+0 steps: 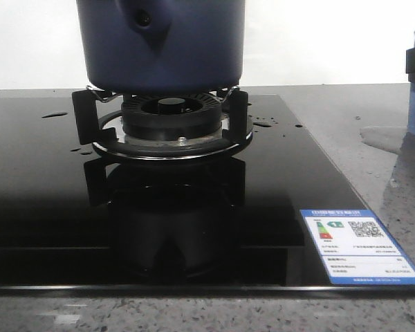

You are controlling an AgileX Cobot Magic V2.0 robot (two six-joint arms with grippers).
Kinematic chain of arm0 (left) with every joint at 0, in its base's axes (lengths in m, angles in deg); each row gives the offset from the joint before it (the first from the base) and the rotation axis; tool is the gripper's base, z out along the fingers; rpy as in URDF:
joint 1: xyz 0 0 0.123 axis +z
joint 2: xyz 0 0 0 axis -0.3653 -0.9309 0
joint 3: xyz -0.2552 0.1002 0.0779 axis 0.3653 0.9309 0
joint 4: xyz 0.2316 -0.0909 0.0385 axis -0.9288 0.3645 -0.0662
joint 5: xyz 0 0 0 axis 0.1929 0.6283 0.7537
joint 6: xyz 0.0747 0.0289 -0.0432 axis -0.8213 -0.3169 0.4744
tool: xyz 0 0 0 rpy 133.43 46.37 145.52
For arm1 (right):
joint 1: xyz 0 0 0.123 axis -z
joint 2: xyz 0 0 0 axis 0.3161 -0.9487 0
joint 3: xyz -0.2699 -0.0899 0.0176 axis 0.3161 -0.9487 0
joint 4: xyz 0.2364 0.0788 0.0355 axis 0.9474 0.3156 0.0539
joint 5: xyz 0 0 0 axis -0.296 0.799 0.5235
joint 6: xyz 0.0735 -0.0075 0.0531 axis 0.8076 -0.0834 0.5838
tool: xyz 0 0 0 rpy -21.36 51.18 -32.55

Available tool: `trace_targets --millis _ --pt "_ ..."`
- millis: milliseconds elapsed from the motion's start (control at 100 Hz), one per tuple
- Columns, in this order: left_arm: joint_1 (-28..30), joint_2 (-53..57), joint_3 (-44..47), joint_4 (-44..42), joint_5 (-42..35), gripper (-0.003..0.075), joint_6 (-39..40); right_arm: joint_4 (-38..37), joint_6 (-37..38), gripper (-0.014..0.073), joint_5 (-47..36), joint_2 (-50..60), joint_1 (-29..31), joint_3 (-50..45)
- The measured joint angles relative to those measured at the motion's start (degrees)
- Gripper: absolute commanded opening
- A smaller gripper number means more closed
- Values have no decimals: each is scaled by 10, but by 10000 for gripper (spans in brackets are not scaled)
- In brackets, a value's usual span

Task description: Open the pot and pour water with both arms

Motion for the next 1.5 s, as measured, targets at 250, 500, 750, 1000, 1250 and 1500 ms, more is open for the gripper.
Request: trace_targets --millis 250,500,750,1000,1250,1500 --pt "4 2 0 -15 1 314 41 -55 1 300 65 44 0 14" --pt "23 22 0 -26 1 314 50 -168 1 300 239 83 0 146" --pt "55 47 0 -35 1 314 98 -213 1 300 348 83 -25 279" --pt "58 65 0 -51 1 314 104 -316 1 300 399 56 -106 368" --pt "58 87 0 -54 1 314 105 -442 1 300 421 -1 -150 411" --pt "58 103 0 -54 1 314 105 -488 1 300 414 -44 -173 427"
